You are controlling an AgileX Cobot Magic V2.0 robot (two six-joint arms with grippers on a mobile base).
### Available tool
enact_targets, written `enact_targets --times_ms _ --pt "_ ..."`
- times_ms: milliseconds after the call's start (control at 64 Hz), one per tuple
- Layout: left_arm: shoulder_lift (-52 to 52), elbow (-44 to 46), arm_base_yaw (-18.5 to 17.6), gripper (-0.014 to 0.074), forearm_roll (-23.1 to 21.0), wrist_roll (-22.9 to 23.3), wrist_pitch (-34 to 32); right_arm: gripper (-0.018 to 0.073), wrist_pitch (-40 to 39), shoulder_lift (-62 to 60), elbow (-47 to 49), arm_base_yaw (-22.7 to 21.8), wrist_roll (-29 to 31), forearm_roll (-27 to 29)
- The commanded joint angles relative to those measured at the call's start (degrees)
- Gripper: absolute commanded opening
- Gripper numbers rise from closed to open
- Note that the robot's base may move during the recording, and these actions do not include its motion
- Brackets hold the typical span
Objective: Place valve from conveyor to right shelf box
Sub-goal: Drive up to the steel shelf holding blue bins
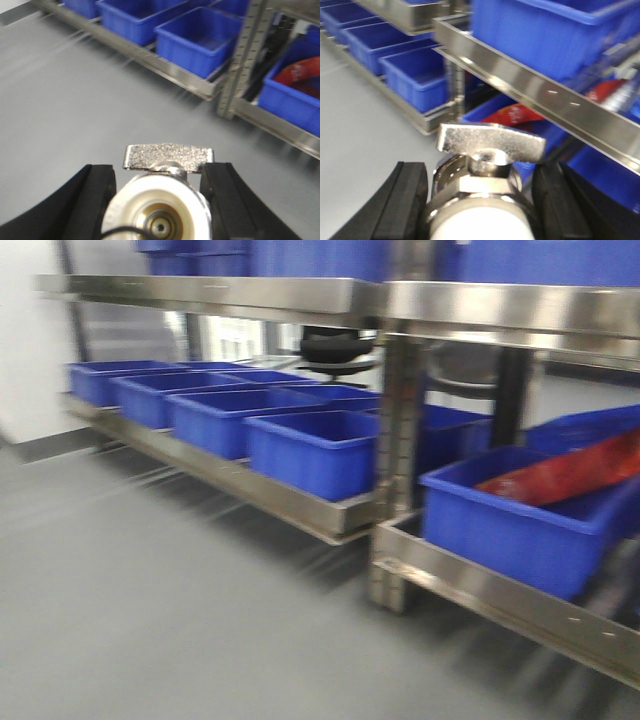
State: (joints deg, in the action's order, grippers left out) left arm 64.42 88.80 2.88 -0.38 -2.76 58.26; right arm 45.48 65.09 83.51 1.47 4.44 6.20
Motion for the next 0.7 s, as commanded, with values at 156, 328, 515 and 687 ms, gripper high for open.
enact_targets --times_ms 156,328,515,687 --pt "-0.6 0.4 -0.3 -0.0111 -0.5 0.4 -2.7 -0.0155 -4.4 -0.6 1.0 -0.1 0.2 -0.4" --pt "-0.6 0.4 -0.3 -0.0111 -0.5 0.4 -2.7 -0.0155 -4.4 -0.6 1.0 -0.1 0.2 -0.4" --pt "-0.6 0.4 -0.3 -0.0111 -0.5 0.4 -2.7 -0.0155 -4.4 -0.6 1.0 -0.1 0.2 -0.4" --pt "-0.6 0.4 -0.3 -0.0111 -0.5 0.4 -2.7 -0.0155 -4.4 -0.6 1.0 -0.1 0.2 -0.4"
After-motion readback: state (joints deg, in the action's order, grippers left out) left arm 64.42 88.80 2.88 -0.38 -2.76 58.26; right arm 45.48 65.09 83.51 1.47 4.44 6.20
